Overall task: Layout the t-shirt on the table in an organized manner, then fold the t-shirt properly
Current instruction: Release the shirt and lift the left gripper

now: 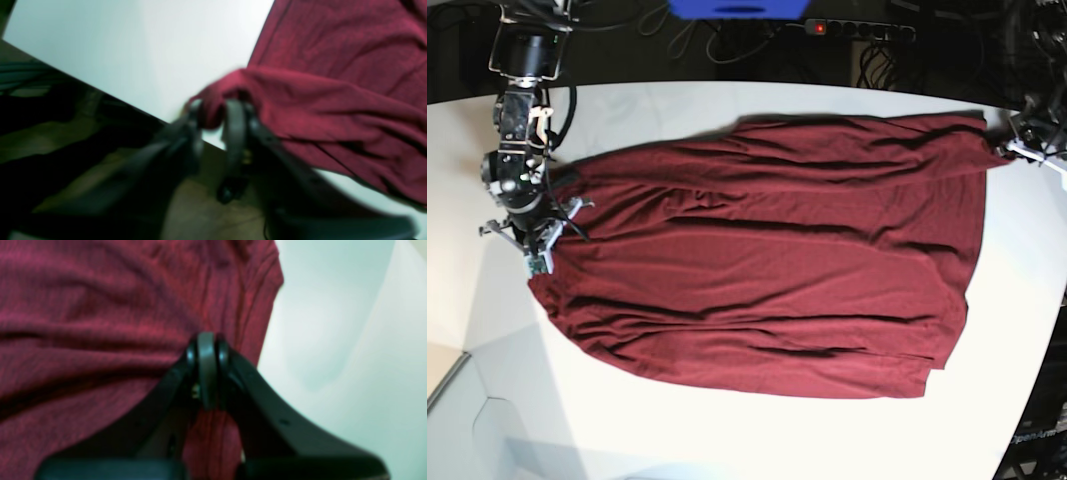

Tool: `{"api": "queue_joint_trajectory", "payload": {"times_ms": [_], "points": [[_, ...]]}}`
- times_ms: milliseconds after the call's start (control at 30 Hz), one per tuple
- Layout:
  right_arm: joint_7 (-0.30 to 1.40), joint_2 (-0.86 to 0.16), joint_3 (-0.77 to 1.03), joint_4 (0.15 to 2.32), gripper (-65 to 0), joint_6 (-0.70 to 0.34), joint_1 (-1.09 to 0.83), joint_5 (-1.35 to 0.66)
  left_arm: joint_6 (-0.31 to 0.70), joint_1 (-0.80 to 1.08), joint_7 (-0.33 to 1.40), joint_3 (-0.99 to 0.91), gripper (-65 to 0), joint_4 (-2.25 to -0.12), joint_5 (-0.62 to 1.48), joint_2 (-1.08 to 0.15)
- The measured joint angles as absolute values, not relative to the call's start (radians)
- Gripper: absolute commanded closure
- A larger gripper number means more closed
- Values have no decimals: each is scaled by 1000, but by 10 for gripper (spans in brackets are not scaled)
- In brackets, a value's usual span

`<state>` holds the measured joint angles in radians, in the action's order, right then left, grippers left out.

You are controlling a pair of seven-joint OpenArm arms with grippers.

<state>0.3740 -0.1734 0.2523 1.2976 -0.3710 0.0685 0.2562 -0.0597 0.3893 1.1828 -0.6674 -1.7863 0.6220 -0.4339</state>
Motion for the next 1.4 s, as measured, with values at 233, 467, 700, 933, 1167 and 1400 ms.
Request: {"api": "queue_joint_trajectory", "payload": {"times_ms": [233, 467, 700, 933, 1167, 1400], "points": [[374, -173, 252, 1298, 0, -371, 69, 257, -60, 389, 1180, -820, -256, -1967, 619, -432], [371, -154, 251, 1297, 0, -371, 67, 258, -65, 114, 1159, -770, -79, -1814, 597, -349], [355, -153, 249, 1299, 0, -370, 55, 255, -74, 46, 1176, -471, -1, -1566, 538, -324], [363, -154, 249, 1300, 0, -371, 57, 258, -68, 1, 1042, -413, -1, -1445, 381, -308], [360, -154, 249, 1299, 0, -370, 57, 257, -59, -49, 818, -414, -1, -1256, 248, -302], [362, -152, 249, 1297, 0, -371, 61, 257, -61, -162, 657, -416, -1, -1063, 200, -319]]}}
